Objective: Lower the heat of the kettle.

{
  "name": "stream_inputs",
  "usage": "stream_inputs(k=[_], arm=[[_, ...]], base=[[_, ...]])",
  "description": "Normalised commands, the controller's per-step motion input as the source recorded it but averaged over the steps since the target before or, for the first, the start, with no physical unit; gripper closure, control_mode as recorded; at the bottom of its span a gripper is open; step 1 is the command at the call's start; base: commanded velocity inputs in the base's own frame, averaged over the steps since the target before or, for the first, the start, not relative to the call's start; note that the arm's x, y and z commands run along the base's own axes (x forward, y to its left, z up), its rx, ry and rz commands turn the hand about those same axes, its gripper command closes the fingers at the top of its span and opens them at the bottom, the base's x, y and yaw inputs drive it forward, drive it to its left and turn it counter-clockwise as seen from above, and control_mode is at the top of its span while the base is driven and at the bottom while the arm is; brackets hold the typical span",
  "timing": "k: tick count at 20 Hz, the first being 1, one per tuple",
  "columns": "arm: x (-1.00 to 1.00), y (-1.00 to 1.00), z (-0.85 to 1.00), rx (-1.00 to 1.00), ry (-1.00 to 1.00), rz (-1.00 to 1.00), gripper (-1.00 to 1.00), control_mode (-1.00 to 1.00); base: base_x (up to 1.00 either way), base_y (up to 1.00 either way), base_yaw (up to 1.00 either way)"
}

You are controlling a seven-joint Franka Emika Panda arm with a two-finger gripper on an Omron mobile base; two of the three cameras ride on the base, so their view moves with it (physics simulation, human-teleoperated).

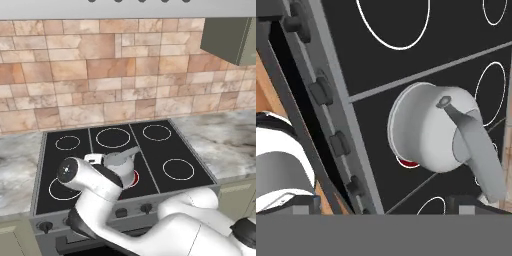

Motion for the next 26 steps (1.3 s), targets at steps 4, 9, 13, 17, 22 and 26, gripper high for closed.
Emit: stream_inputs(k=[4, 9, 13, 17, 22, 26], arm=[[-0.7, 0.03, -0.72, -0.24, -0.06, 0.24, -1.0, -1.0], [-0.41, -0.09, -0.75, -0.16, -0.26, 0.13, -1.0, -1.0], [-0.07, 0.0, -0.64, -0.18, -0.25, 0.18, -1.0, -1.0], [0.15, 0.04, -0.52, -0.12, -0.19, 0.17, -1.0, -1.0], [0.17, 0.1, -0.37, -0.14, -0.11, 0.12, -1.0, -1.0], [0.07, 0.32, -0.21, -0.2, -0.05, 0.07, -1.0, -1.0]], base=[[0.0, 0.0, 0.0], [0.0, 0.0, 0.0], [0.0, 0.0, 0.0], [0.0, 0.0, 0.0], [0.0, 0.0, 0.0], [0.0, 0.0, 0.0]])
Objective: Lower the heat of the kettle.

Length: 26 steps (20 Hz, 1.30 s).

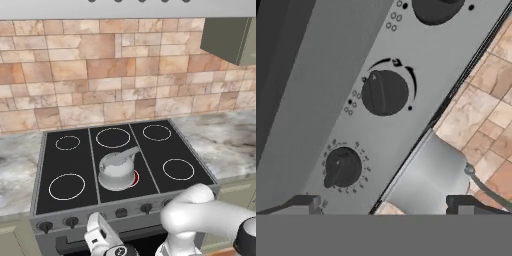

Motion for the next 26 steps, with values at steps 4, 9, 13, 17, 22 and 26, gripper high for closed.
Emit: stream_inputs(k=[4, 9, 13, 17, 22, 26], arm=[[0.08, 0.55, -0.06, -0.24, 0.0, 0.02, -1.0, -1.0], [0.12, 0.26, -0.08, -0.12, 0.0, 0.02, -1.0, -1.0], [0.0, 0.0, -0.2, 0.0, -0.04, 0.05, -1.0, -1.0], [0.07, -0.02, -0.06, 0.0, -0.05, 0.06, -1.0, -1.0], [0.16, -0.08, -0.06, 0.0, -0.05, 0.09, -1.0, -1.0], [0.19, -0.08, -0.06, 0.02, -0.02, 0.1, -1.0, -1.0]], base=[[0.0, 0.0, 0.0], [0.0, 0.0, 0.0], [0.0, 0.0, 0.0], [0.0, 0.0, 0.0], [0.0, 0.0, 0.0], [0.0, 0.0, 0.0]])
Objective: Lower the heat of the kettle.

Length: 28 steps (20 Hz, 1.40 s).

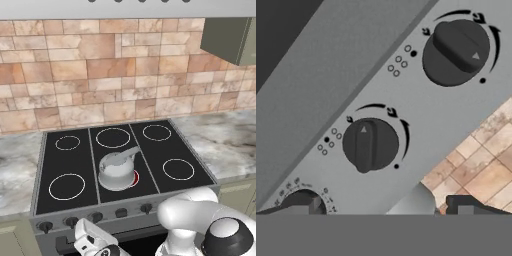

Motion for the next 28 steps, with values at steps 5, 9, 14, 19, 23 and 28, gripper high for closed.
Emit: stream_inputs(k=[5, 9, 14, 19, 23, 28], arm=[[0.2, -0.01, -0.11, 0.0, 0.0, 0.1, -1.0, -1.0], [0.19, 0.0, -0.17, 0.0, 0.0, 0.1, -1.0, -1.0], [0.15, 0.0, -0.19, 0.0, 0.0, 0.09, -1.0, -1.0], [0.11, 0.0, -0.07, 0.0, 0.0, 0.07, -1.0, -1.0], [0.1, 0.0, 0.0, 0.0, 0.0, 0.06, -1.0, -1.0], [0.1, 0.0, 0.0, 0.0, 0.0, 0.05, 1.0, -1.0]], base=[[0.0, 0.0, 0.0], [0.0, 0.0, 0.0], [0.0, 0.0, 0.0], [0.0, 0.0, 0.0], [0.0, 0.0, 0.0], [0.0, 0.0, 0.0]])
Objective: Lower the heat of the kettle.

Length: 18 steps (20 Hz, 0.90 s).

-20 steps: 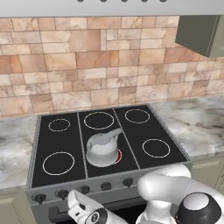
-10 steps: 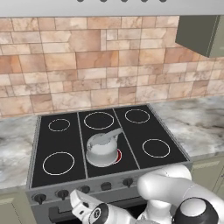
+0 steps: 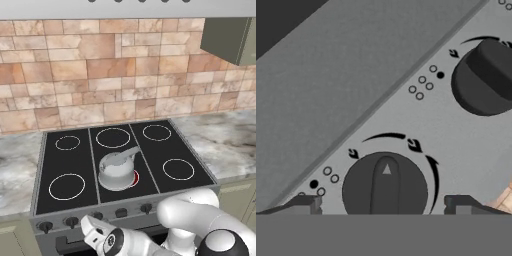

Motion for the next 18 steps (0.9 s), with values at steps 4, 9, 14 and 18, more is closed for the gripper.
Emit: stream_inputs(k=[4, 9, 14, 18], arm=[[0.1, 0.0, 0.0, 0.0, 0.0, 0.04, 1.0, -1.0], [0.0, 0.0, 0.0, 0.0, 0.0, 0.02, 1.0, -1.0], [0.0, 0.0, 0.0, 0.05, -0.08, 0.0, 1.0, -1.0], [0.0, 0.01, -0.01, 0.08, -0.14, 0.0, 1.0, -1.0]], base=[[0.0, 0.0, 0.0], [0.0, 0.0, 0.0], [0.0, 0.0, 0.0], [0.0, 0.0, 0.0]])
